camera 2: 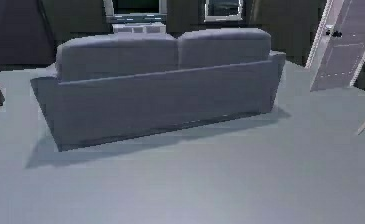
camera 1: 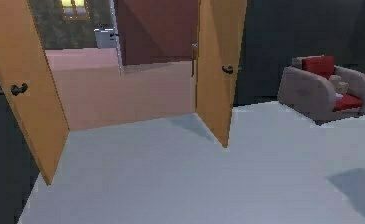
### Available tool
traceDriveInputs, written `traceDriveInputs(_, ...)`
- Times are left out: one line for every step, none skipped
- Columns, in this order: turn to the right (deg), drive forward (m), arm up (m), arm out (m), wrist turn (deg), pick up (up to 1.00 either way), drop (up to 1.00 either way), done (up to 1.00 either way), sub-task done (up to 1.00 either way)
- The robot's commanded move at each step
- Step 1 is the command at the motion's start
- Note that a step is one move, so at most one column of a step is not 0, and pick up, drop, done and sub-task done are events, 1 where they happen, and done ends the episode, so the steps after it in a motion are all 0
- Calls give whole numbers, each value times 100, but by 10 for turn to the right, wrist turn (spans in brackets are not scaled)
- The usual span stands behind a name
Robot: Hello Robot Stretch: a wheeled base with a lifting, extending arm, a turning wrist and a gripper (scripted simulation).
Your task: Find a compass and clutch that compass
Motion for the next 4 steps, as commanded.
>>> traceDriveInputs(-90, 0, 0, 0, 0, 0, 0, 0, 0)
traceDriveInputs(0, 100, 0, 0, 0, 0, 0, 0, 0)
traceDriveInputs(0, 100, 0, 0, 0, 0, 0, 0, 0)
traceDriveInputs(0, 85, 0, 0, 0, 0, 0, 0, 0)
